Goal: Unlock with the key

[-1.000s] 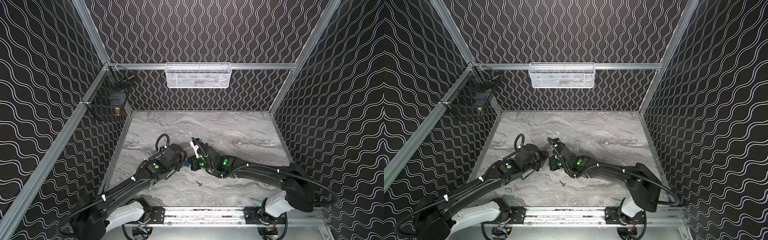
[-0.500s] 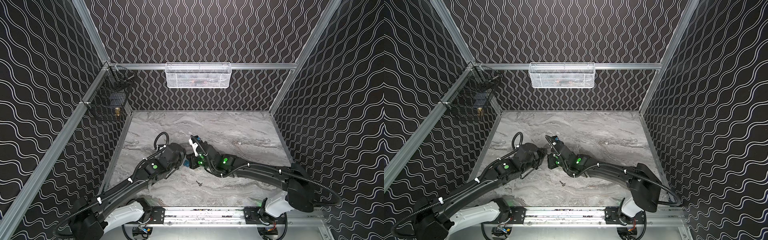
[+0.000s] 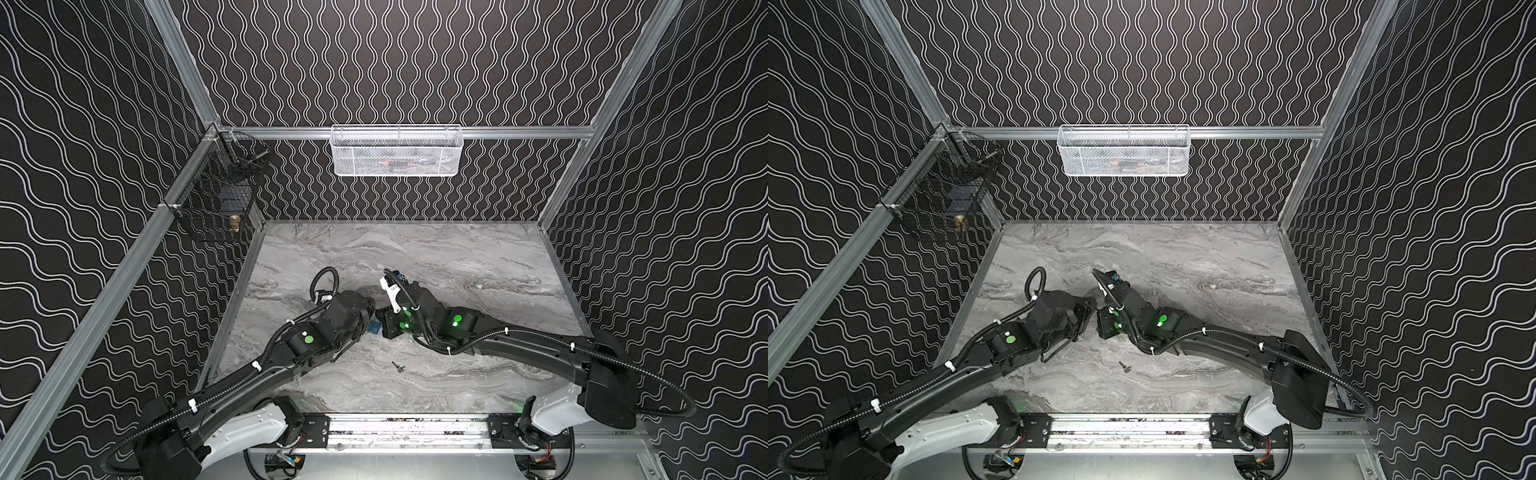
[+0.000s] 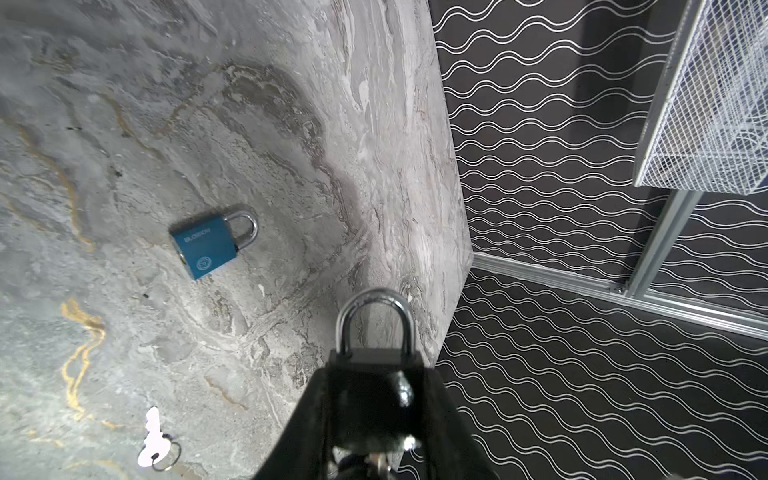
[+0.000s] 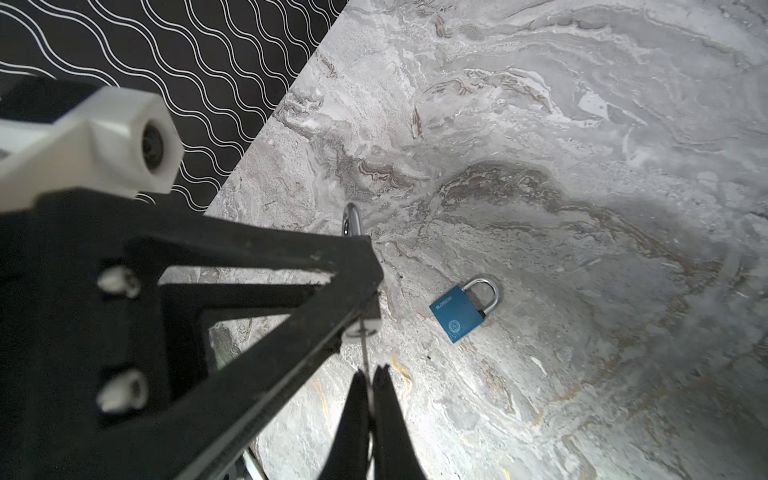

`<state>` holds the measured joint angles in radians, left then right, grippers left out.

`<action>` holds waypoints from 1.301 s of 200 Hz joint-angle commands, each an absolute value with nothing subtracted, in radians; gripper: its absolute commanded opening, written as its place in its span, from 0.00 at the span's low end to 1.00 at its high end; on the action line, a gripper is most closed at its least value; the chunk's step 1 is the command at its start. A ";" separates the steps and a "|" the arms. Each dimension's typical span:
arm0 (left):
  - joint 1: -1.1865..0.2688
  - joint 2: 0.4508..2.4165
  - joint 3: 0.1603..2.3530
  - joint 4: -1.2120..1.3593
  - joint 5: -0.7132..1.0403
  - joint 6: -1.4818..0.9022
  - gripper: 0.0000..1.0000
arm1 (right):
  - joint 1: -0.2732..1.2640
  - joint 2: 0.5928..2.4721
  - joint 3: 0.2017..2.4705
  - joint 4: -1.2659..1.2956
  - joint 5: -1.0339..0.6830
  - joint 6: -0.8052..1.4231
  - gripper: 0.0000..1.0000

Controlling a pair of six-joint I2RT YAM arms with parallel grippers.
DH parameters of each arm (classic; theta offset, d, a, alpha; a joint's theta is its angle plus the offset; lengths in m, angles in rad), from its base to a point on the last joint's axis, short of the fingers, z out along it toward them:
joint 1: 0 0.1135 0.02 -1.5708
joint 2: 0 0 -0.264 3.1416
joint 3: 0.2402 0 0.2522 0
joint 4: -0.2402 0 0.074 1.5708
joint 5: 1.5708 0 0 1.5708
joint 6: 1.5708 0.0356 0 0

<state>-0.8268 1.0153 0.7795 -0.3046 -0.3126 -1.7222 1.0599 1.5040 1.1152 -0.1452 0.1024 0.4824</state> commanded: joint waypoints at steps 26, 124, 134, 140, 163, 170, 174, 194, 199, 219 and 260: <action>-0.830 1.004 0.778 -0.351 -0.279 -1.729 0.00 | 1.060 1.475 1.136 -0.061 0.125 0.490 0.00; -0.834 1.003 0.767 -0.202 -0.207 -1.745 0.00 | 1.063 1.518 1.131 0.019 0.015 0.471 0.00; -0.834 1.005 0.752 -0.167 -0.194 -1.750 0.00 | 1.063 1.521 1.134 0.016 0.016 0.475 0.00; -0.833 1.009 0.750 -0.164 -0.184 -1.751 0.00 | 1.062 1.522 1.135 0.014 0.021 0.474 0.00; -0.834 1.023 0.785 -0.232 -0.194 -1.723 0.00 | 1.060 1.515 1.130 0.030 0.033 0.449 0.00; -0.834 1.023 0.794 -0.258 -0.209 -1.720 0.00 | 1.060 1.512 1.131 0.026 0.039 0.441 0.00; -0.834 1.023 0.795 -0.265 -0.216 -1.720 0.00 | 1.060 1.511 1.129 0.021 0.042 0.438 0.00; -0.833 1.020 0.794 -0.276 -0.251 -1.706 0.00 | 1.060 1.496 1.116 0.005 0.053 0.421 0.04; -0.833 1.019 0.794 -0.281 -0.263 -1.700 0.00 | 1.061 1.491 1.109 0.005 0.051 0.415 0.05; -0.830 1.020 0.802 -0.314 -0.309 -1.689 0.00 | 1.060 1.467 1.074 -0.001 0.040 0.396 0.17; -0.825 0.996 0.807 -0.331 -0.375 -1.652 0.00 | 1.060 1.407 1.005 -0.010 -0.009 0.391 0.33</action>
